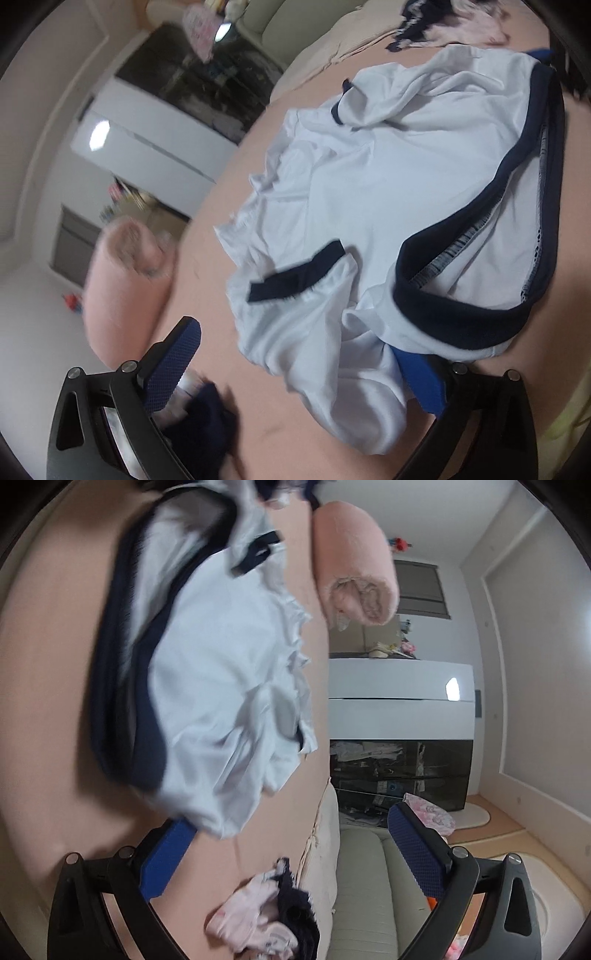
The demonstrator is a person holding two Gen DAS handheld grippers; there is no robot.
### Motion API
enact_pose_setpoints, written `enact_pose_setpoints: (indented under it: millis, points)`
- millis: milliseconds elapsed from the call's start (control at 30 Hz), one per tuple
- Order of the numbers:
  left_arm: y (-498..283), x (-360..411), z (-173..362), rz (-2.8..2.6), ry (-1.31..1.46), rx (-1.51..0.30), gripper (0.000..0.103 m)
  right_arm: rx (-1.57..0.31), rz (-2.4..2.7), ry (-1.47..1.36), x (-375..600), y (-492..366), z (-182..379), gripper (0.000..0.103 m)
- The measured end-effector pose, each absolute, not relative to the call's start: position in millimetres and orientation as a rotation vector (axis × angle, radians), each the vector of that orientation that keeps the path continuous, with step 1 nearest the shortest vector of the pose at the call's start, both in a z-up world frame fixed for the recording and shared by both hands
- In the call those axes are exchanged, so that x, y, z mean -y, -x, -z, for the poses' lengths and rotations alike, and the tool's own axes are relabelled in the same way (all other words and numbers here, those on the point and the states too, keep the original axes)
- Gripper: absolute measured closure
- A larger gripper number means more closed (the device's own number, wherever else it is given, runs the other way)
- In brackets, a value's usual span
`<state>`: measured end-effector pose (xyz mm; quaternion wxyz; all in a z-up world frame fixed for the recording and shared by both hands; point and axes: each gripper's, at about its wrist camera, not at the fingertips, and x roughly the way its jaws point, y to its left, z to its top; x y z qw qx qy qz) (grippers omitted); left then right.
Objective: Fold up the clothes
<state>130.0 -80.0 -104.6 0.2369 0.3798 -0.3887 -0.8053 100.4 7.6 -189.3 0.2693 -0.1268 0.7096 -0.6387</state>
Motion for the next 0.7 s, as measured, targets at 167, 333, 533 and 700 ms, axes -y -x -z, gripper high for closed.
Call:
enact_pose_setpoints:
  millis: [167,333,533,700]
  points:
    - [-135,71,108,2.147,-0.916,1.263,0.0,-1.918,1.73,0.337,-18,-101,194,0.001]
    - [-142,63,115,2.097,-0.876,1.351,0.001,-1.907,1.704,0.363,-9,-101,201,0.001]
    - [-139,73,117,2.119,-0.91,1.265,0.001,-1.911,1.595,0.512,-10,-112,209,0.0]
    - [-129,92,113,2.208,-1.03,1.142,0.001,-1.873,1.567,0.56,2,-111,210,0.0]
